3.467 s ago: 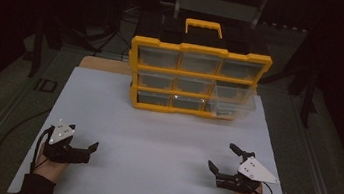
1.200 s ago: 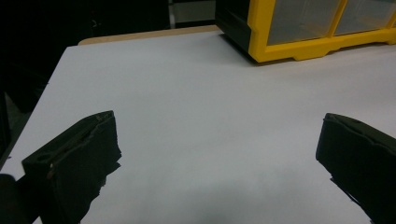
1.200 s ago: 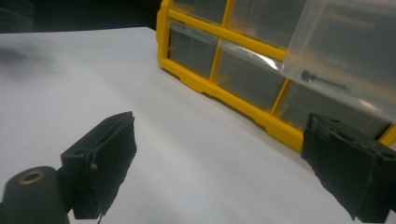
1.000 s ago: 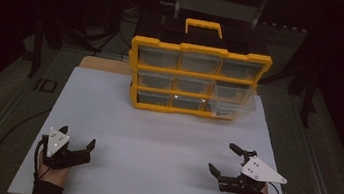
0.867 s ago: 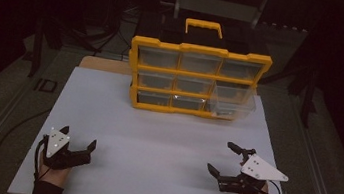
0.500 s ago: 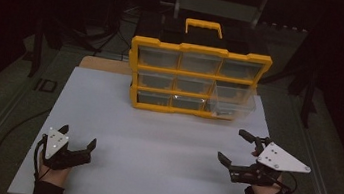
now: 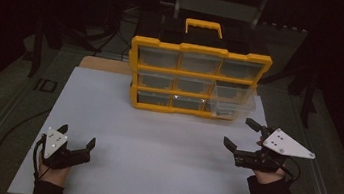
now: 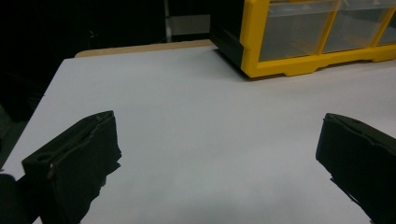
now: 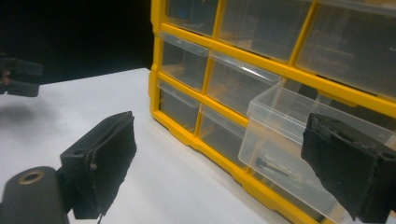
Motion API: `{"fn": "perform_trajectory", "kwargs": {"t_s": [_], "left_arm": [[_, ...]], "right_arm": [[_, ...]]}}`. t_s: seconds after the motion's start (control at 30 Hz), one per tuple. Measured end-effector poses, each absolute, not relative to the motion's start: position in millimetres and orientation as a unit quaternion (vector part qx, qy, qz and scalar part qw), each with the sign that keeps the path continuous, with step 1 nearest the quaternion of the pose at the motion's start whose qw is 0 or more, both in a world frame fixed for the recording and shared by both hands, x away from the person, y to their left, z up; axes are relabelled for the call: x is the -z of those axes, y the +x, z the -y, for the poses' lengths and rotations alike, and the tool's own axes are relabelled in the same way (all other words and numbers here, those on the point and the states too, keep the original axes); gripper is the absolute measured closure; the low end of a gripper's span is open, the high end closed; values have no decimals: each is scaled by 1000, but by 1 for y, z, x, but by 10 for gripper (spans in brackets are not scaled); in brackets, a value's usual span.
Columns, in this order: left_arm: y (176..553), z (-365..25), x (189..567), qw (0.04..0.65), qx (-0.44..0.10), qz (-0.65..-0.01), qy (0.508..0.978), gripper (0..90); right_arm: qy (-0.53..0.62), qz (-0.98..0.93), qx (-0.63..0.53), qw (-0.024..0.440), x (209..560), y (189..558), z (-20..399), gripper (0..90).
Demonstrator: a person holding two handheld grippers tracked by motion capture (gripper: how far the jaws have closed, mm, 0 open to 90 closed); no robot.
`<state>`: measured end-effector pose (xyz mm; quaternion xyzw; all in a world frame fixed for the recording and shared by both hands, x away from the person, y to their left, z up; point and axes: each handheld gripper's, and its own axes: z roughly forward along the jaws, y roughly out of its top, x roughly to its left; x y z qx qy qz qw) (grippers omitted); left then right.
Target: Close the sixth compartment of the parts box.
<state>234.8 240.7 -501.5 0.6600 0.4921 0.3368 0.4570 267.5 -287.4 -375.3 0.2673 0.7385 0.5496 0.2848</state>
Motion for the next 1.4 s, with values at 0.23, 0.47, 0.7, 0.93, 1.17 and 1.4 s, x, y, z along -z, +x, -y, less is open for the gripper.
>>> {"fn": "perform_trajectory", "kwargs": {"t_s": [0.23,0.47,0.7,0.93,1.17,1.4], "left_arm": [[235,-240,502,458,-334,-490,662,1],[235,-237,503,450,-334,-485,671,1],[236,-237,503,452,-334,-482,672,1],[235,-238,502,452,-338,-481,671,1],[234,-238,502,452,-337,-481,671,1],[234,-238,502,453,-337,-482,670,1]], "right_arm": [[289,-735,-533,303,393,278,292,167],[323,-730,-520,304,413,290,301,308],[351,-733,-500,299,425,295,307,357],[372,-733,-484,301,436,302,311,422],[394,-725,-468,315,436,308,312,566],[409,-723,-451,326,438,314,311,765]]}}
